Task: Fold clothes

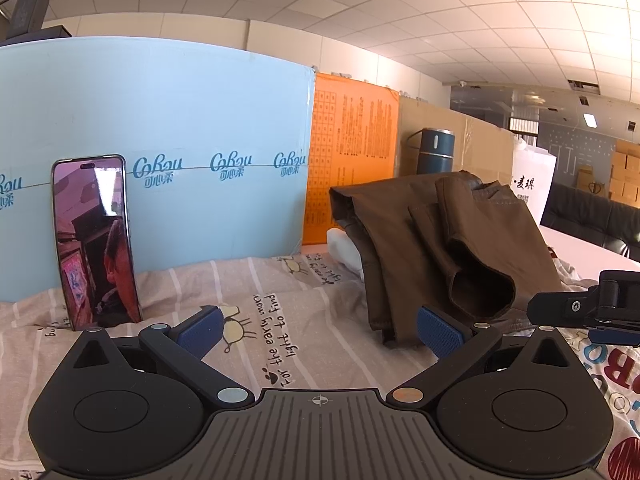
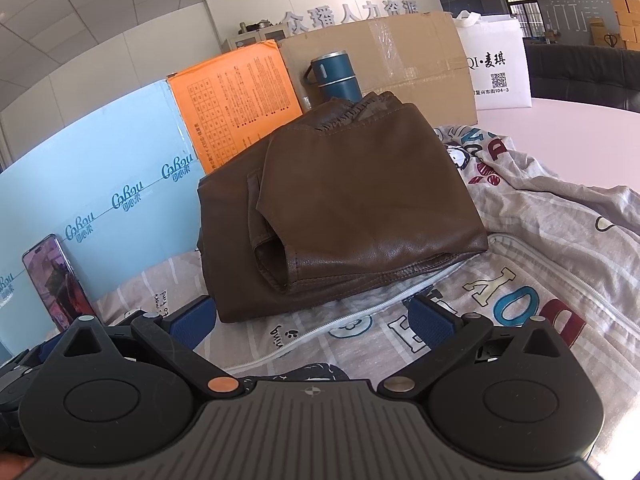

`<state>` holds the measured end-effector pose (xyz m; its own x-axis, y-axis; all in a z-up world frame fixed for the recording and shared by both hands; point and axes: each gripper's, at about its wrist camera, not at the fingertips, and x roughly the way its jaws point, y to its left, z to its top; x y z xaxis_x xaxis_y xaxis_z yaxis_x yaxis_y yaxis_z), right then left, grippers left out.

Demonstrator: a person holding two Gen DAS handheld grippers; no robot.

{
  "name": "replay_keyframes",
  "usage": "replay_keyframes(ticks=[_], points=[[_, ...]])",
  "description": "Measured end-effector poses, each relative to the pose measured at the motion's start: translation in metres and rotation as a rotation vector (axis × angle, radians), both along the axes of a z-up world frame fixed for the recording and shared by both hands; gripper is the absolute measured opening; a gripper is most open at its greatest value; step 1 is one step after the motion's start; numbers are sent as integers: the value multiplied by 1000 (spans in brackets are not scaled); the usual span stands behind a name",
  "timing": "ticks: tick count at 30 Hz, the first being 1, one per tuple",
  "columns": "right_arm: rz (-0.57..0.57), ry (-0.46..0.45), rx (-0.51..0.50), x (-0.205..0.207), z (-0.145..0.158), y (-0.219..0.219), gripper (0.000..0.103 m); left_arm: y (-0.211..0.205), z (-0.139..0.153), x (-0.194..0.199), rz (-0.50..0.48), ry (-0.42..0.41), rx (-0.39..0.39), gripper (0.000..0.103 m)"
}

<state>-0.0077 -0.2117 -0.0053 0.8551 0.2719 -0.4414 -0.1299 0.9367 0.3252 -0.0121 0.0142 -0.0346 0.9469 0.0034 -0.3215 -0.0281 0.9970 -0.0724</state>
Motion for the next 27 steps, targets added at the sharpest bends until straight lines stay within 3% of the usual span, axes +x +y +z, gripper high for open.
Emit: replay_keyframes(ticks=[27], points=[[-13, 6, 1, -2, 0, -3, 103, 0, 1, -1, 1, 0, -9, 103]])
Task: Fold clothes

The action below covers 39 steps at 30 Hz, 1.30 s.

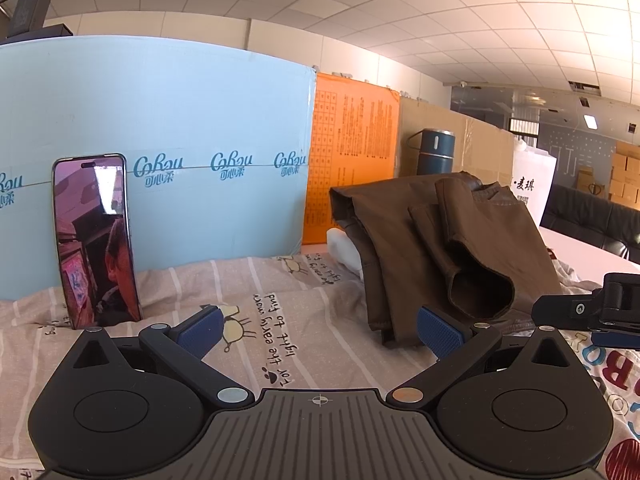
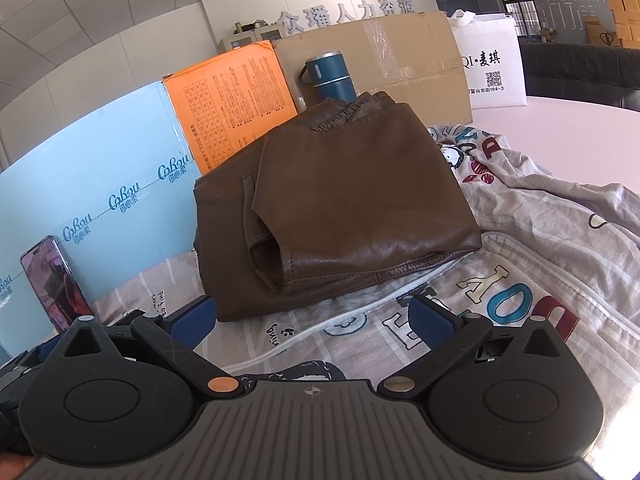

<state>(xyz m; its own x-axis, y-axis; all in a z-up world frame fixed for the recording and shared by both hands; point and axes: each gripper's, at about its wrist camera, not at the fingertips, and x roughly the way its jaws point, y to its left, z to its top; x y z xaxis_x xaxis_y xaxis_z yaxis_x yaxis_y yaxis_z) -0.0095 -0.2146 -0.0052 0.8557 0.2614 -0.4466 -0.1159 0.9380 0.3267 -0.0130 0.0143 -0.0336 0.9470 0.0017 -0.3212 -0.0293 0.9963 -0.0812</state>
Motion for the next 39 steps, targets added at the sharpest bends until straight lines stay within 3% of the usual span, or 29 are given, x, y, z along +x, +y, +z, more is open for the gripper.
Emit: replay_keyframes(ticks=[39], points=[[4, 32, 1, 3, -6, 3, 103, -2, -1, 0, -3, 5, 4, 103]])
